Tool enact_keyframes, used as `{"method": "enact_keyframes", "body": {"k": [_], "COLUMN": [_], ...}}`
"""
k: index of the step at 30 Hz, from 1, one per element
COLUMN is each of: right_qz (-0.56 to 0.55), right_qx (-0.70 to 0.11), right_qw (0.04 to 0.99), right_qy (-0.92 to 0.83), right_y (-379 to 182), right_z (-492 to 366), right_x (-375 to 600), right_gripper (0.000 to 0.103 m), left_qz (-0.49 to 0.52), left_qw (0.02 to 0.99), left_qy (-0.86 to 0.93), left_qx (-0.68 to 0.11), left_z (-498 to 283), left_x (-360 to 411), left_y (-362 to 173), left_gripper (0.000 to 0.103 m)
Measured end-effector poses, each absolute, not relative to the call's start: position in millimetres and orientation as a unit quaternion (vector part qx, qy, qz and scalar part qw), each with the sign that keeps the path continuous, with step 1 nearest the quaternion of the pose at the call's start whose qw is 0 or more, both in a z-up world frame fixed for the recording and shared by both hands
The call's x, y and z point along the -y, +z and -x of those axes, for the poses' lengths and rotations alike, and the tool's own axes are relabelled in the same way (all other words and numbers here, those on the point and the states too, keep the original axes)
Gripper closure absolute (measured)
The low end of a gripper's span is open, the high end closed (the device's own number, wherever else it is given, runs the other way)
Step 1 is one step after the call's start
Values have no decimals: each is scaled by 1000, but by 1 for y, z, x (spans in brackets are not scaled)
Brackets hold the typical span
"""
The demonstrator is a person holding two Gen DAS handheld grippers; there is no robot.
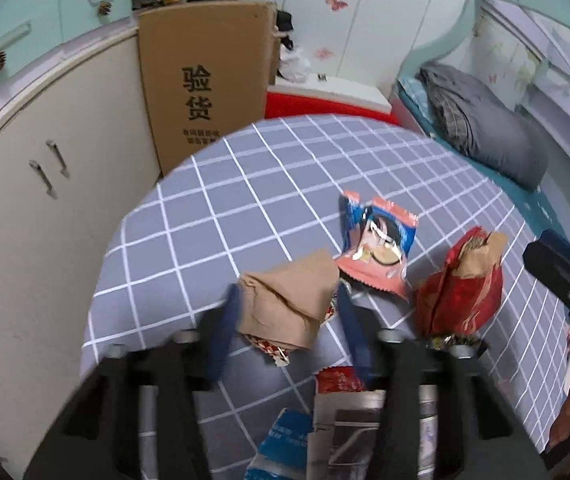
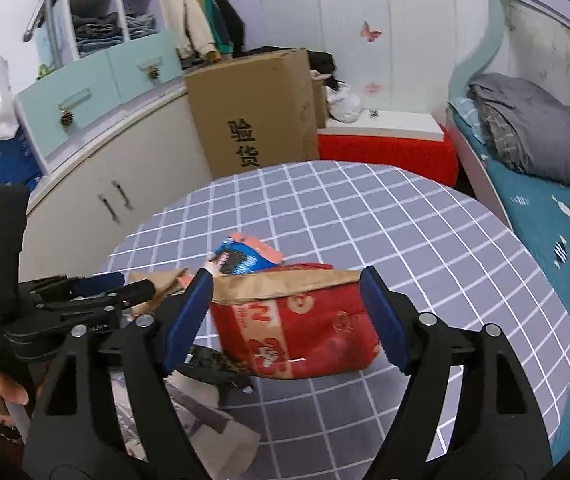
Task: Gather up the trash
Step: 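Grasp the brown paper with the left gripper while the right grasps a red-white candy wrapper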
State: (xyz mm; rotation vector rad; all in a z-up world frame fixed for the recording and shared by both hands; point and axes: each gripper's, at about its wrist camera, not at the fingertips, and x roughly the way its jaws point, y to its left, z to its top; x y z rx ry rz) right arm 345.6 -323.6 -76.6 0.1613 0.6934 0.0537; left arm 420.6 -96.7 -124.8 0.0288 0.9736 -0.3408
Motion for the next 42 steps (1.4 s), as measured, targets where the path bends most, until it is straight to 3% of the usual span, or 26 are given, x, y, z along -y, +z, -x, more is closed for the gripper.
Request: {"method": "enact_keyframes", "body": {"k": [1, 2, 18, 29, 36, 38, 42], "right_qz": [-87, -101, -44, -25, -70, -60, -33], "right_qx": [-342, -346, -345, -491, -539, -539, -542], "right_qw": [935, 932, 932, 861, 832, 833, 835], "right_qy": [30, 34, 105, 134, 111, 108, 95], "right_y": [-79, -83, -65, -104, -129, -130, -131], "right_z": [-345, -346, -335, -394, -424, -427, -436], "right_x": [325, 327, 268, 198, 191, 184, 175], "right_gripper": [26, 25, 23, 29, 29, 34, 66], "left_qz": [-12, -6, 72, 72, 72, 73, 77], "left_qw": [865, 860, 909, 922, 921, 921, 918], "left_qy": [-167, -170, -146, -83, -73, -72, -73], "left_qx": [-473, -480, -383, -371, -375, -377, -381], "left_z": [-423, -425, -379, -371, -377, -379, -382], "left_x": [97, 96, 45, -3, -13, -14, -16], "left_y": [-128, -130, -69, -68, -81, -85, -91], "left_gripper": [93, 98, 100, 100, 100, 100, 100]}}
